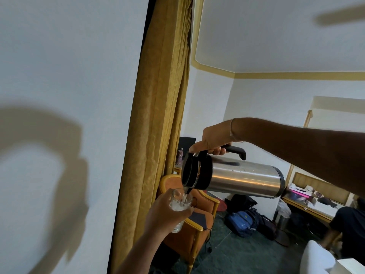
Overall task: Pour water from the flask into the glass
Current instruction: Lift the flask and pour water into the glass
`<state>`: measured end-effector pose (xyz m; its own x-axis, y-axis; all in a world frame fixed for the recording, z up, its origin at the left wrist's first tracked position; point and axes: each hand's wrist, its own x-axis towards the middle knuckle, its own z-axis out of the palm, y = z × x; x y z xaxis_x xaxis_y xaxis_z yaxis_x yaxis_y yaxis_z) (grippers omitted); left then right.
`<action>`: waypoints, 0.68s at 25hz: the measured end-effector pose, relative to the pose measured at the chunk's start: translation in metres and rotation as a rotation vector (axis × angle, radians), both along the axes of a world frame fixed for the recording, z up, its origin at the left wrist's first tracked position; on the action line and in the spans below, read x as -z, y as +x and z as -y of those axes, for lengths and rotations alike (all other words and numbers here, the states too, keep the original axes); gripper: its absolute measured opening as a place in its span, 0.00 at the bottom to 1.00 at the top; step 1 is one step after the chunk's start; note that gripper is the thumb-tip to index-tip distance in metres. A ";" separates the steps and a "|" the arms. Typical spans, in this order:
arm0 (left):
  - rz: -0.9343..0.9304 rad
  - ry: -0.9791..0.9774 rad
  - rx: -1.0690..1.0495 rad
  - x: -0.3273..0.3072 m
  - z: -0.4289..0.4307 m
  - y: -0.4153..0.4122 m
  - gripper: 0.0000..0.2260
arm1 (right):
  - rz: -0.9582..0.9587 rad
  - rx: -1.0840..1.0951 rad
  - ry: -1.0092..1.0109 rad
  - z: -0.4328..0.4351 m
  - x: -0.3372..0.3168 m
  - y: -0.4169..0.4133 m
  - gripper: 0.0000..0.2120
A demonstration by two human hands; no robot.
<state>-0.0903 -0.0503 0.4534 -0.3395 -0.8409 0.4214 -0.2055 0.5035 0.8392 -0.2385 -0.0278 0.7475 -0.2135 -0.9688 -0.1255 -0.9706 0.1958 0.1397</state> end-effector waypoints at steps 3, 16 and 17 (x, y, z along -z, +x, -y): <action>0.002 -0.016 0.001 -0.001 -0.001 0.000 0.24 | 0.051 0.021 0.031 0.000 -0.001 0.000 0.33; -0.026 0.012 0.013 -0.002 -0.001 0.010 0.28 | 0.524 0.104 -0.010 -0.031 0.029 -0.037 0.32; -0.023 0.010 0.011 -0.002 -0.002 0.011 0.27 | 0.565 0.105 -0.023 -0.034 0.034 -0.042 0.33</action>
